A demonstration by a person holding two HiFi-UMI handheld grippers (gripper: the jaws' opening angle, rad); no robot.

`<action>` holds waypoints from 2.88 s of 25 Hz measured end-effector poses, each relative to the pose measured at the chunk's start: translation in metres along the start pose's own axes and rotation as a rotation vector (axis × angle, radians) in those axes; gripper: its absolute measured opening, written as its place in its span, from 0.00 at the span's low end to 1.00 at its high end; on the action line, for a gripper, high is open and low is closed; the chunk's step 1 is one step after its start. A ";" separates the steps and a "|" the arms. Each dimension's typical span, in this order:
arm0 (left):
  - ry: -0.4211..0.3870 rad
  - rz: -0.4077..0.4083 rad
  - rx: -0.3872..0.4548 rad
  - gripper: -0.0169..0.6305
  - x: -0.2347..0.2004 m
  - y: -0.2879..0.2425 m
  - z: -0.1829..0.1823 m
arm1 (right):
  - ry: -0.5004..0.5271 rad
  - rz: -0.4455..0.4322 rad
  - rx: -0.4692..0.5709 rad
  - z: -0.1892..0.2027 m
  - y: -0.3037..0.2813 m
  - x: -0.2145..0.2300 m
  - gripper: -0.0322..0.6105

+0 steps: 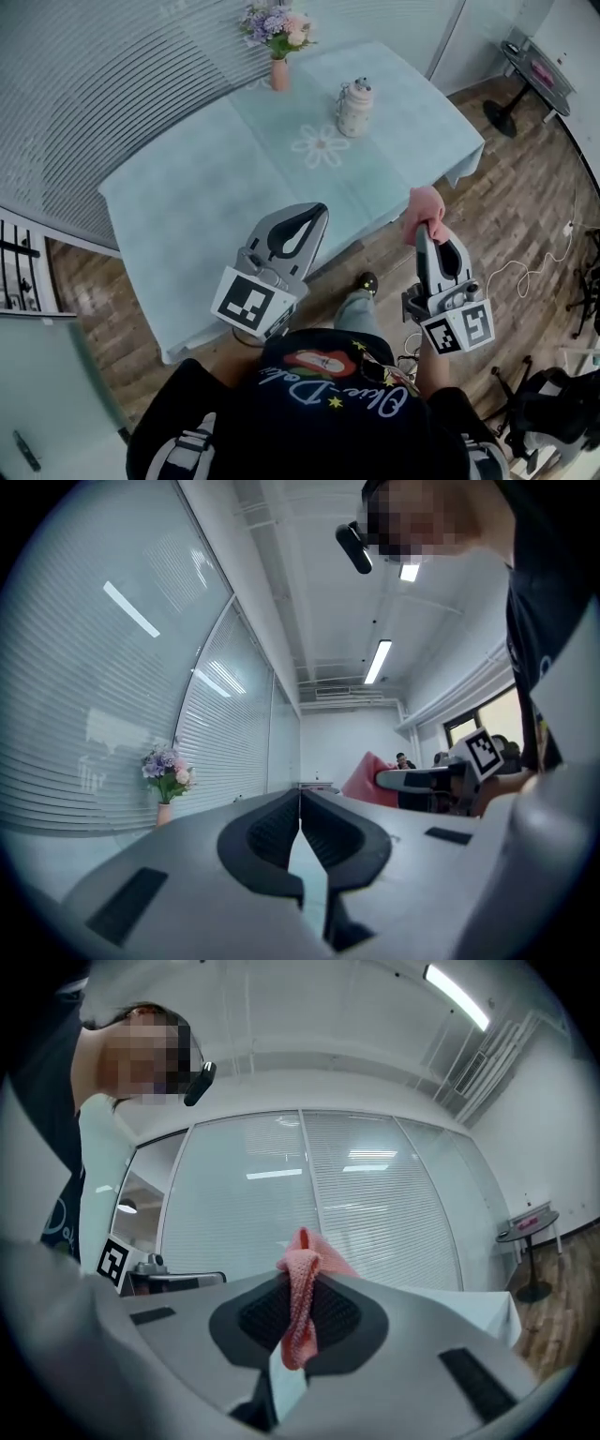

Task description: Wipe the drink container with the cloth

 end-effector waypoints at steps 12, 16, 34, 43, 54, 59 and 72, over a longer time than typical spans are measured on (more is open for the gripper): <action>0.005 -0.177 0.017 0.03 -0.007 -0.140 -0.007 | -0.039 -0.257 -0.021 0.011 -0.090 0.134 0.09; -0.005 -0.261 0.008 0.03 -0.014 -0.170 -0.002 | -0.047 -0.359 -0.023 0.020 -0.121 0.156 0.09; -0.011 -0.365 0.043 0.03 -0.091 -0.187 -0.012 | 0.103 -0.563 -0.120 0.078 -0.248 0.076 0.09; 0.049 -0.362 0.062 0.03 -0.137 -0.173 -0.003 | 0.159 -0.363 -0.203 0.114 -0.302 0.088 0.09; 0.094 -0.352 0.047 0.03 -0.156 -0.161 0.010 | 0.173 -0.213 -0.277 0.140 -0.305 0.099 0.09; 0.103 -0.334 0.038 0.03 -0.158 -0.158 0.013 | 0.175 -0.184 -0.314 0.156 -0.298 0.100 0.09; 0.116 -0.336 0.037 0.03 -0.169 -0.153 0.019 | 0.232 -0.184 -0.458 0.204 -0.293 0.103 0.09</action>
Point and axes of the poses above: the fingertips, and each gripper's own axes: y backward along the fingers, x to its right, z out of its underside, the point moved 4 cm from there along y, backward along the fingers, and after that the axes turned 8 degrees about y, right-handed, at the moved point
